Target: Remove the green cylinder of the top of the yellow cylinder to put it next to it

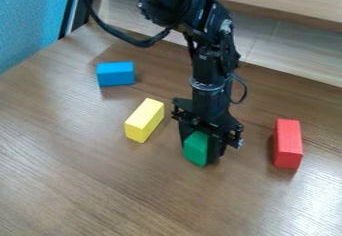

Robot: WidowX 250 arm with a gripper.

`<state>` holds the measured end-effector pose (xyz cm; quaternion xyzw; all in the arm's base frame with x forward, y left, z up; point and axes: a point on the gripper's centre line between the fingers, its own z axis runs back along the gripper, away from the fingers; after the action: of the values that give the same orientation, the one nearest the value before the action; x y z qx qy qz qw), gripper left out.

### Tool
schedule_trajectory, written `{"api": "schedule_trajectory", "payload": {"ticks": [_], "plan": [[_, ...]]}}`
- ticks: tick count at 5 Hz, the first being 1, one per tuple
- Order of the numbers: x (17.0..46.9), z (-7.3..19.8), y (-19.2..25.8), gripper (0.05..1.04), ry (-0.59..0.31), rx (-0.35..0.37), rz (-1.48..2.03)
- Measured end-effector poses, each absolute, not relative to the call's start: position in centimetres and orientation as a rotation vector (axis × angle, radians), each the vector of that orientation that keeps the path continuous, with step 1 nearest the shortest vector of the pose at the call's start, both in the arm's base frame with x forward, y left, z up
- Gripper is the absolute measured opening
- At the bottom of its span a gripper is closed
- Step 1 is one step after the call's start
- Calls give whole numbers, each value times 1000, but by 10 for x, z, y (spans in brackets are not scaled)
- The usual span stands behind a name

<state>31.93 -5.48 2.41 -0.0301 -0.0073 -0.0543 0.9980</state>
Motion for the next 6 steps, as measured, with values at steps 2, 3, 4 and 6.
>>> {"api": "schedule_trajectory", "payload": {"ticks": [2, 3, 4, 6], "plan": [[320, 22, -56, 999, -19, -39, -73], [313, 25, -56, 1000, -15, -47, -66], [314, 41, -58, 1001, -59, -70, -61], [312, 64, -29, 1001, -67, -93, 7]]}}
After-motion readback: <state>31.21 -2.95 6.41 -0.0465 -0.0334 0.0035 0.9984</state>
